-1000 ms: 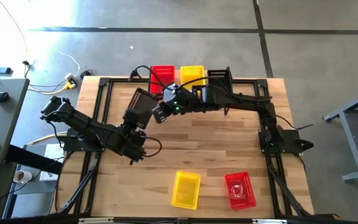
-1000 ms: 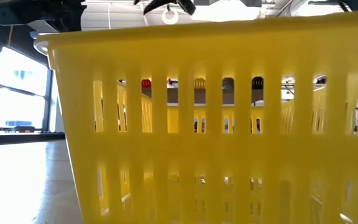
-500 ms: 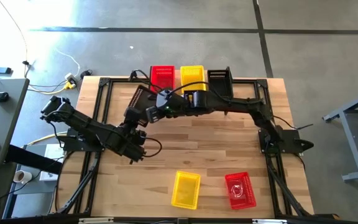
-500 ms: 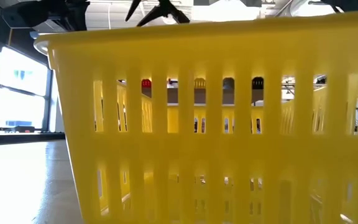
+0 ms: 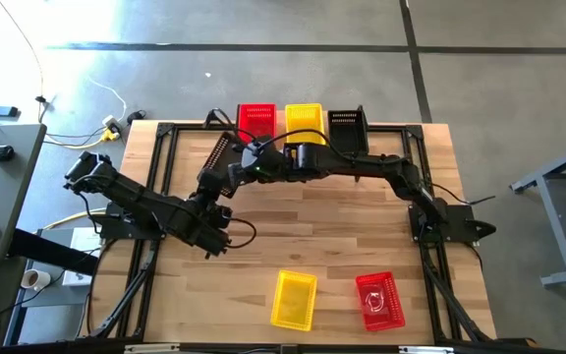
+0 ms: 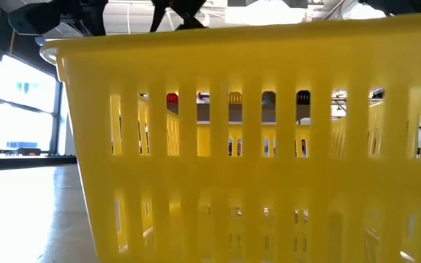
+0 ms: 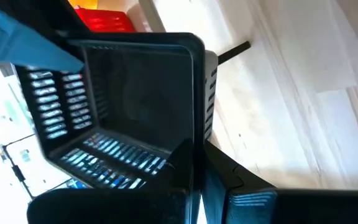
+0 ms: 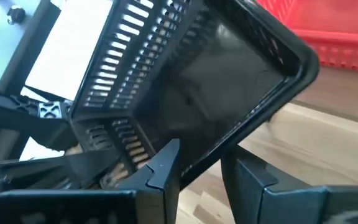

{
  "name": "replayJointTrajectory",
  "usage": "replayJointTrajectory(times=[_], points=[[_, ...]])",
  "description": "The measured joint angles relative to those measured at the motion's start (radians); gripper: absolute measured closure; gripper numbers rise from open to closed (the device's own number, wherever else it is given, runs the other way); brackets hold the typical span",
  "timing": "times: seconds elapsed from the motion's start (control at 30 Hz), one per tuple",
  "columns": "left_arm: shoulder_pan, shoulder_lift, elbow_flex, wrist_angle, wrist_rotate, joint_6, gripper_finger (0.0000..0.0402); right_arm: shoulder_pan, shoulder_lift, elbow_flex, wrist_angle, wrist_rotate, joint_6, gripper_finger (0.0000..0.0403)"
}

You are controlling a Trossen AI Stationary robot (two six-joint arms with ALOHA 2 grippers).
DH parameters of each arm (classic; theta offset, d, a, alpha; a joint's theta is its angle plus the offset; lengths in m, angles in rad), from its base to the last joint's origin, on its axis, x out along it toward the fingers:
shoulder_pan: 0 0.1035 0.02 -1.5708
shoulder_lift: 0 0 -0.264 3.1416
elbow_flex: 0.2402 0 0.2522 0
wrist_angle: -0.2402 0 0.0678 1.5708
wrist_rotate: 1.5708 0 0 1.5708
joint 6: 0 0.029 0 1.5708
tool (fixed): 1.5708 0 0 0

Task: Stack baskets on shelf by color
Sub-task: Stack the black bin on top of the other black bins on the shelf

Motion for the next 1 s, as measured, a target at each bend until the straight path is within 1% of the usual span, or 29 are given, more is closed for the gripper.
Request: replayJointTrajectory(times=[0.1, 0.23, 0.27, 0.37, 0.5, 0.63, 0.8, 1.0], points=[[0.0, 0.0, 0.0, -0.002, -0.002, 0.003, 0.0401, -0.003, 0.007, 0.0, 0.003, 0.008, 0.0, 0.0325], [0.001, 0.0, 0.0, 0.0, -0.002, 0.008, 0.0398, -0.002, 0.007, 0.0, 0.033, 0.04, -0.038, 0.0383], [0.002, 0.0, 0.0, 0.001, -0.002, 0.007, 0.0396, -0.002, 0.007, 0.0, 0.041, 0.05, -0.054, 0.0391], [0.01, 0.0, 0.0, 0.005, -0.013, 0.008, 0.0387, -0.004, 0.007, 0.0, 0.061, 0.064, -0.076, 0.0391], [0.025, 0.0, 0.0, 0.003, -0.016, -0.018, 0.0371, -0.007, 0.007, 0.0, 0.053, 0.081, -0.105, 0.04], [0.038, 0.0, 0.0, 0.006, 0.03, -0.02, 0.0351, -0.01, 0.007, 0.0, 0.053, 0.103, -0.114, 0.0401], [0.047, 0.0, 0.0, 0.01, 0.105, -0.061, 0.0307, -0.016, 0.007, 0.0, 0.05, 0.108, -0.133, 0.0402], [0.048, 0.0, 0.0, 0.023, 0.122, -0.094, 0.0243, -0.029, 0.007, 0.0, 0.045, 0.131, -0.153, 0.0402]])
